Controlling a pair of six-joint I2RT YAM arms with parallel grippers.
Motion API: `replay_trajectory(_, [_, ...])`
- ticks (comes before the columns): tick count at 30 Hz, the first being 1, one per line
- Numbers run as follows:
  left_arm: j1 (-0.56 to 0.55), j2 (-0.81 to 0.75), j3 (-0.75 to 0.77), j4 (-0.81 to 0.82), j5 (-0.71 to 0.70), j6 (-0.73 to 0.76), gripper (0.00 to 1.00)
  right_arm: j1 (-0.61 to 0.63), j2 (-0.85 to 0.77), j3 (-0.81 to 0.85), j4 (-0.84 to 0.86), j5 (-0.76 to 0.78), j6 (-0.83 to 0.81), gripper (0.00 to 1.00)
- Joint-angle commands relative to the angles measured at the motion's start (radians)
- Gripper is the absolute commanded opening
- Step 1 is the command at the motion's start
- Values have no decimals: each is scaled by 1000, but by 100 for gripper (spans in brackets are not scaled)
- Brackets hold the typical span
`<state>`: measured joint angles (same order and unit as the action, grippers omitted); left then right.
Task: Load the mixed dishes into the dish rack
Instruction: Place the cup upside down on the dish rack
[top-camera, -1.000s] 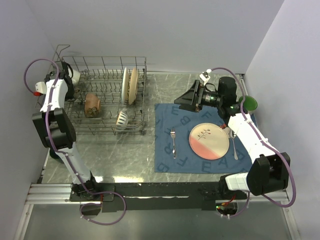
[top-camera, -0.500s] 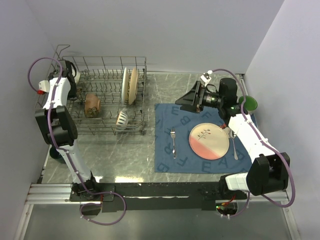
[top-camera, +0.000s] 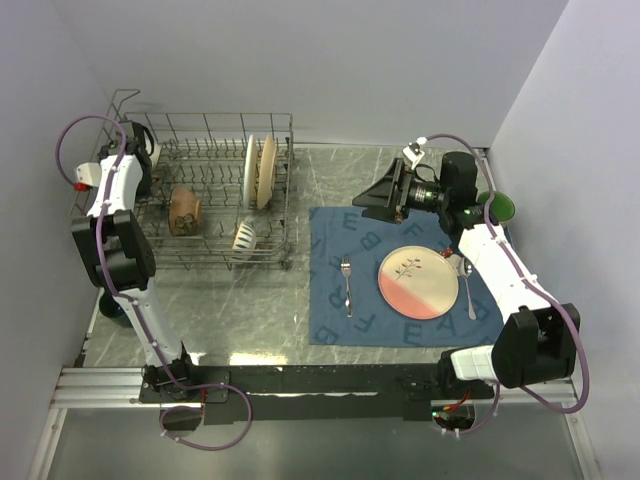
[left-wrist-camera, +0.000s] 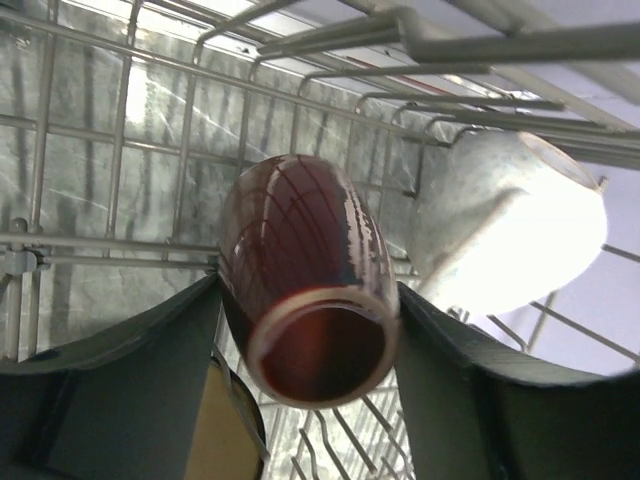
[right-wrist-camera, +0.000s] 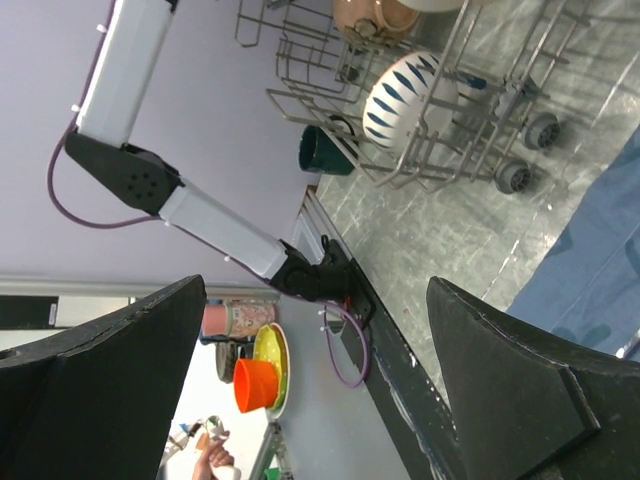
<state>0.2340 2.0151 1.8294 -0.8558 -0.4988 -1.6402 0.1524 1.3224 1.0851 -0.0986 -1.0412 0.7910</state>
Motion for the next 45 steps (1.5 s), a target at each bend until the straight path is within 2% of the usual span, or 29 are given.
replay_trajectory(1, [-2, 37, 11, -45, -37, -24, 74, -7, -2, 70, -1, -17, -6, 100])
replay_trajectory(10, [-5, 57, 28, -66, -96, -12, 80, -8, 3, 93, -21, -14, 19, 100])
replay_trajectory(13, [-24, 47, 36, -69, -159, 3, 83, -8, 26, 119, -33, -20, 37, 100])
replay_trajectory(16, [-48, 30, 39, -61, -236, 29, 91, -8, 50, 159, -71, -20, 36, 100])
replay_trajectory(18, [-68, 21, 38, -63, -290, 31, 99, -8, 69, 188, -91, -17, 31, 100])
replay_trajectory(28, [-88, 17, 47, -51, -334, 46, 100, -8, 113, 223, -69, -22, 99, 100])
replay_trajectory(34, [-130, -38, 90, -54, -428, 91, 99, -7, 116, 220, -69, -13, 93, 100])
replay_trajectory(37, [-153, -113, 77, 10, -454, 157, 99, -8, 110, 234, -107, 15, 50, 100])
replay_trajectory(40, [-163, -214, 32, 140, -416, 366, 99, -7, 100, 278, -211, 88, -45, 100])
replay_trajectory(41, [-163, -243, 15, 243, -361, 513, 99, -8, 100, 294, -239, 104, -74, 100])
replay_trajectory(43, [-165, -320, -15, 300, -316, 659, 99, -10, 103, 338, -317, 128, -146, 100])
replay_trajectory(45, [-165, -401, -27, 288, -276, 695, 99, -8, 106, 375, -358, 161, -186, 100])
